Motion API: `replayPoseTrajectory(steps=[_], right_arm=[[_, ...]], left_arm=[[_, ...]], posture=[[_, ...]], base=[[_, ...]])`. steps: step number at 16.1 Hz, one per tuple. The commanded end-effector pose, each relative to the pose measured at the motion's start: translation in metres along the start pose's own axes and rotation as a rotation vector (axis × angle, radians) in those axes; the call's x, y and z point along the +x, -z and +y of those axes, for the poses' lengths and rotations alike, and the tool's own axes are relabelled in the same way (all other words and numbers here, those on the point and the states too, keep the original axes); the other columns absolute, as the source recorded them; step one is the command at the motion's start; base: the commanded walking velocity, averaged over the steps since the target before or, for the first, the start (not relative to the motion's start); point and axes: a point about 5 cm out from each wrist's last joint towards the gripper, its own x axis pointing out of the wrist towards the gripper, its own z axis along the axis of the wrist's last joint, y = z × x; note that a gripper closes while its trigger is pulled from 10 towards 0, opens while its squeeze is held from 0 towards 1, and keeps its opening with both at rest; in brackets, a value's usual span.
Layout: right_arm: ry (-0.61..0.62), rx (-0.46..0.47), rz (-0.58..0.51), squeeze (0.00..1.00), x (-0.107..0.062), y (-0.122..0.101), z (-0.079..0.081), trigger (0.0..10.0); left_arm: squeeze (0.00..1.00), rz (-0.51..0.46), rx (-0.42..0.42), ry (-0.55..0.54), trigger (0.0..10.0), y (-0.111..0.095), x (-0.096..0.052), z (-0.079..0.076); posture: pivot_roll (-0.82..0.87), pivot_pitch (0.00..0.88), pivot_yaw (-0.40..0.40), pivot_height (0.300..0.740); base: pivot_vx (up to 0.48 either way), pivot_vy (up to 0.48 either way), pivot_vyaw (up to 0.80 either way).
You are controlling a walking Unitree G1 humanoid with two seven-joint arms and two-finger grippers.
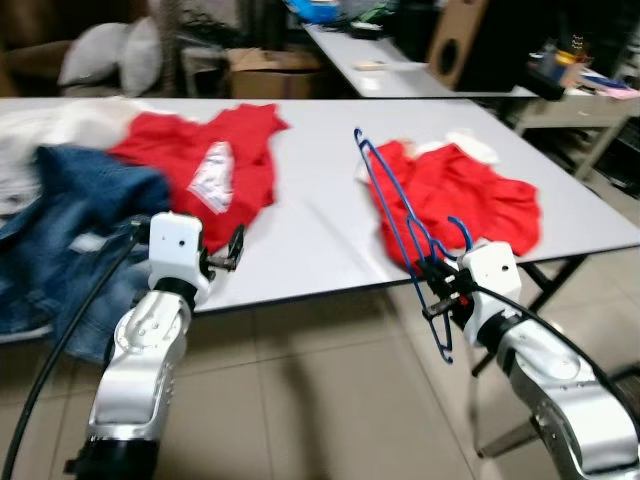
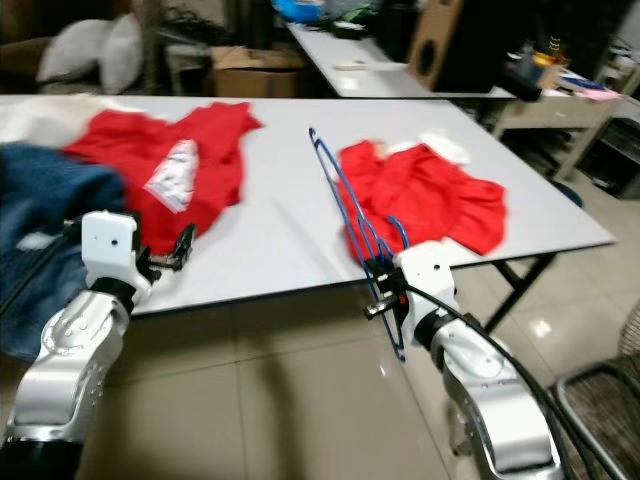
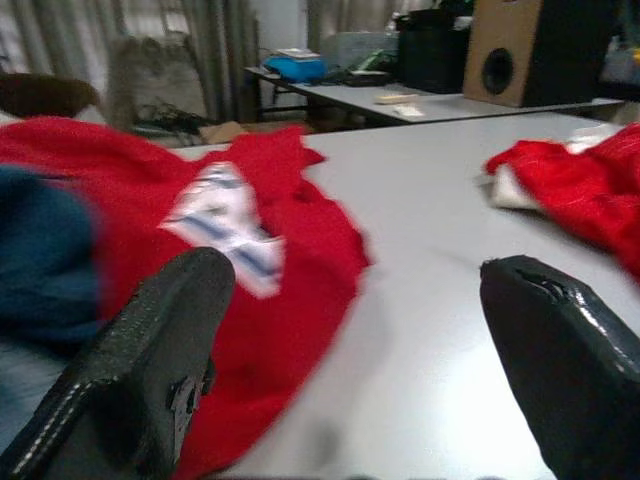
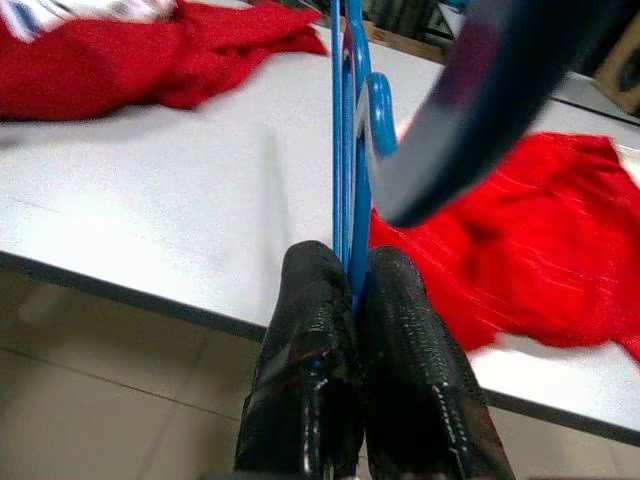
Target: Hang hanger
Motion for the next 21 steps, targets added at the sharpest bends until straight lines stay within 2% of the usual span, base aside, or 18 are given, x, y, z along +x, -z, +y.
replayPoseTrajectory(steps=[1,2,3,5,7,8,10,13,17,18,21], right_arm=[[0.000,-0.018,-0.005,0.00,0.001,-0.001,-0.003,10.0],[-0.002,-0.021,-0.007,0.00,0.001,-0.001,-0.003,10.0],[-0.006,-0.020,-0.017,0.00,0.003,-0.003,-0.003,10.0],[-0.027,-0.037,-0.025,0.00,0.006,-0.002,0.001,10.0],[-0.020,-0.041,-0.039,0.00,0.006,-0.004,0.001,10.0],[-0.007,-0.042,-0.035,0.00,0.007,-0.002,0.002,10.0],[0.063,-0.004,-0.038,0.00,0.003,0.001,-0.002,10.0],[0.122,0.021,0.000,0.00,0.000,0.018,-0.006,10.0],[0.099,0.003,-0.006,0.00,0.009,0.014,-0.005,10.0],[0.085,-0.037,-0.001,0.00,0.014,0.013,-0.005,10.0],[0.103,-0.030,-0.026,0.00,0.018,0.009,-0.006,10.0]], left_arm=[[0.95,-0.017,0.017,-0.017,10.0,-0.004,0.001,0.001],[0.94,-0.008,0.009,-0.020,10.0,-0.003,0.001,0.003],[1.00,-0.011,-0.018,0.007,10.0,-0.004,0.005,0.002],[1.00,-0.005,-0.052,0.069,10.0,-0.002,0.011,-0.002],[1.00,0.004,-0.027,0.058,10.0,-0.002,0.021,-0.005],[1.00,-0.011,-0.025,0.042,10.0,-0.002,0.021,-0.003],[1.00,0.002,-0.050,0.026,10.0,0.002,0.017,-0.004],[1.00,-0.004,-0.050,0.048,10.0,0.012,0.000,-0.007],[1.00,-0.007,-0.070,-0.008,10.0,0.015,-0.007,-0.004],[1.00,-0.011,-0.068,-0.025,10.0,0.014,-0.007,-0.002],[1.00,-0.017,-0.061,-0.032,10.0,0.013,-0.009,0.001]], posture=[[-0.02,0.000,-0.068,0.740],[-0.02,0.000,-0.067,0.740],[-0.02,0.000,-0.062,0.740],[-0.03,0.000,-0.046,0.740],[-0.04,0.000,-0.019,0.740],[-0.05,0.000,-0.008,0.740],[-0.04,0.000,-0.006,0.740],[0.00,0.000,-0.034,0.740],[0.04,0.000,-0.067,0.740],[0.05,0.000,-0.072,0.740],[0.05,0.000,-0.071,0.740]], base=[[0.000,0.000,0.00],[0.000,0.000,0.00],[0.000,0.000,0.00],[0.000,0.000,0.00],[0.000,0.000,0.00],[0.000,0.000,0.00],[0.000,0.000,0.00],[0.000,0.000,0.00],[0.322,0.000,0.00],[0.349,0.000,0.80],[0.345,0.000,0.80]])
